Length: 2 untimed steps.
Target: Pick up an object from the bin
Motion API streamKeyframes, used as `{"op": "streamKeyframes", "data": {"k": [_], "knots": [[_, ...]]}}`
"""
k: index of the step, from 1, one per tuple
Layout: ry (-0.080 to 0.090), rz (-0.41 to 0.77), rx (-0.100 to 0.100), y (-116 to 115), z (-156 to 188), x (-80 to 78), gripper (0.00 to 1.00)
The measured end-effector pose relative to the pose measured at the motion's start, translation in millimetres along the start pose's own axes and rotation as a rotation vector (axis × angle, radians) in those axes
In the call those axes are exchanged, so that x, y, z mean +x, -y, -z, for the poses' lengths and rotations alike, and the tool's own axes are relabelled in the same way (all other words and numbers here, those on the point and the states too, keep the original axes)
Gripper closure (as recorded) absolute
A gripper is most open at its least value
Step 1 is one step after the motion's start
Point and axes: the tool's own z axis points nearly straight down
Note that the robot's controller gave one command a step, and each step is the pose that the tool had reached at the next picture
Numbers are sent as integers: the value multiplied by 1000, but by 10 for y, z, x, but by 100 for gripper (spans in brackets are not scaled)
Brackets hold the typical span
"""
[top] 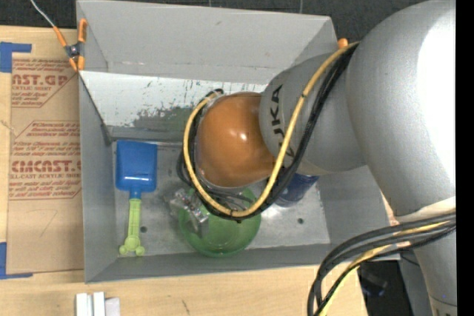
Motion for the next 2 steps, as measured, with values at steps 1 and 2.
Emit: {"op": "streamKeyframes", "data": {"k": [1,2], "knots": [[0,0,0,0,0,0,100],[-3,0,-1,-2,28,9,100]]}}
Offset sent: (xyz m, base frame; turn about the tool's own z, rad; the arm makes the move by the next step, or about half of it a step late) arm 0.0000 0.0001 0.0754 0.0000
